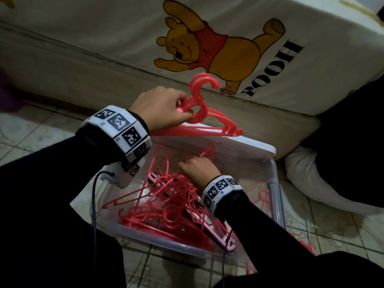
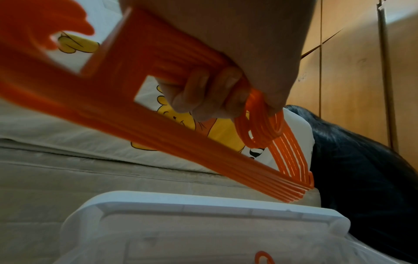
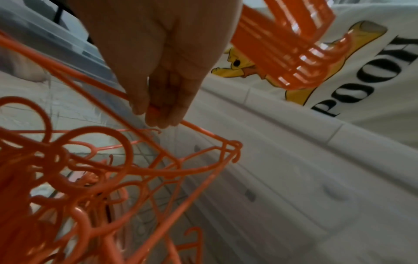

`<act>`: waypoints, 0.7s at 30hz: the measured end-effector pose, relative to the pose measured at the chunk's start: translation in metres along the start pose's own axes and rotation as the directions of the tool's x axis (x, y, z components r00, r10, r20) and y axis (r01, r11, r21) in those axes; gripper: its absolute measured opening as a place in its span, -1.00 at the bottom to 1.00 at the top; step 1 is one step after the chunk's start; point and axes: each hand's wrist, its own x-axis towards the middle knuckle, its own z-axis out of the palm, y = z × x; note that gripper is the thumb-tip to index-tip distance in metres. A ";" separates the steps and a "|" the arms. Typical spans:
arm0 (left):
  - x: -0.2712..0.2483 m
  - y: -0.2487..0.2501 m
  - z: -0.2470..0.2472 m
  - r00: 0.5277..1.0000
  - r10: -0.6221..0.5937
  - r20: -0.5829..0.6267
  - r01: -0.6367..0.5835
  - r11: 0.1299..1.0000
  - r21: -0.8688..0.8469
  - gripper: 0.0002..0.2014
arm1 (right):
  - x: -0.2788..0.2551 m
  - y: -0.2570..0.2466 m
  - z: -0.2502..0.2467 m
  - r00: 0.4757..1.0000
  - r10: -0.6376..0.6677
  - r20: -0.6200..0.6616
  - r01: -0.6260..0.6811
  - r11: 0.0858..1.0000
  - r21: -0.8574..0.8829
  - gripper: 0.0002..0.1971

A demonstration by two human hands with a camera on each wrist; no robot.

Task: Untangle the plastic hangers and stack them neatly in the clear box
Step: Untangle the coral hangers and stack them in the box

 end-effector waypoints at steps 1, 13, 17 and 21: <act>0.000 0.000 0.000 1.000 0.001 -0.003 -0.001 1.000 0.004 -0.61 | -0.003 0.002 -0.003 1.000 -0.015 -0.025 0.014 1.000 -0.023 -0.75; 0.000 0.005 0.002 0.999 0.034 -0.029 -0.033 0.999 0.004 -0.69 | -0.033 -0.006 -0.001 0.982 -0.189 -0.023 0.184 0.973 -0.141 -0.75; 0.000 0.005 0.004 0.999 0.047 -0.029 -0.047 0.999 0.001 -0.73 | -0.036 -0.008 0.003 0.985 -0.173 -0.005 0.171 0.978 -0.121 -0.74; 0.000 0.003 0.004 0.999 0.043 -0.023 -0.043 0.999 0.010 -0.73 | -0.043 -0.006 0.001 0.983 -0.170 0.067 0.178 0.974 -0.140 -0.71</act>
